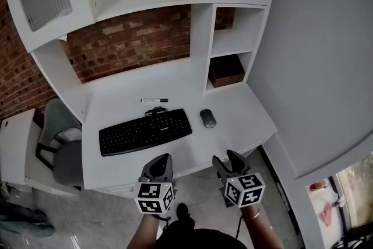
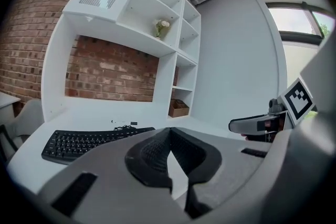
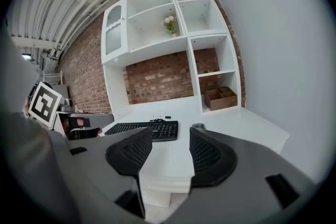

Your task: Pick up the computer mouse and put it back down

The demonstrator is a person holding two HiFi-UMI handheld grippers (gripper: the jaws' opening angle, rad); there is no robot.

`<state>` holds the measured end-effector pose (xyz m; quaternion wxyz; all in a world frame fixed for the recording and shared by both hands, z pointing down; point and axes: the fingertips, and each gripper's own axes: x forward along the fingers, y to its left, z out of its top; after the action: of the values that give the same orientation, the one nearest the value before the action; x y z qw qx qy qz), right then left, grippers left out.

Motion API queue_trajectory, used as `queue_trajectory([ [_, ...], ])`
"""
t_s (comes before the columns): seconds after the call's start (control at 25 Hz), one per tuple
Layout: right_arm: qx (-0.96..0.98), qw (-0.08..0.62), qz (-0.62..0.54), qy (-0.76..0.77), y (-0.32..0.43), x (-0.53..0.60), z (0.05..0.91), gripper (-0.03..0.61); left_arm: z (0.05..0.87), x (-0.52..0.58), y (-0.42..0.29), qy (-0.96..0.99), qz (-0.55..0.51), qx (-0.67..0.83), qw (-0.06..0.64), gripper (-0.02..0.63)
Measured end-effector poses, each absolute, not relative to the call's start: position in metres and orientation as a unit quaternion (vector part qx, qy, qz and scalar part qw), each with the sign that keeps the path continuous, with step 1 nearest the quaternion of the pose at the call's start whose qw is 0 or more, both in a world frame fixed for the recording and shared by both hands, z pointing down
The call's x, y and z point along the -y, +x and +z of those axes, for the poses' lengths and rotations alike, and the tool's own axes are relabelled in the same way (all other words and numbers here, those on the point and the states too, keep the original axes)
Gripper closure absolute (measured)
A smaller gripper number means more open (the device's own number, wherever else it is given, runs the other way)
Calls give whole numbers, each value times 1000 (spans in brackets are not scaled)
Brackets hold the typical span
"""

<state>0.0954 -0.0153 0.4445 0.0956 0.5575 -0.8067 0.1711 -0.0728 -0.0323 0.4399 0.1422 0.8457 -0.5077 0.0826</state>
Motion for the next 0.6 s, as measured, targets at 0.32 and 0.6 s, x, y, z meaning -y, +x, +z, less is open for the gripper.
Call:
queue_trajectory([
  [0.32, 778, 137, 173, 589, 88, 69, 460, 382, 447, 83, -91, 854, 79, 490, 155, 604],
  [0.6, 769, 150, 165, 598, 90, 101, 465, 382, 454, 111, -98, 852, 71, 487, 178, 604],
])
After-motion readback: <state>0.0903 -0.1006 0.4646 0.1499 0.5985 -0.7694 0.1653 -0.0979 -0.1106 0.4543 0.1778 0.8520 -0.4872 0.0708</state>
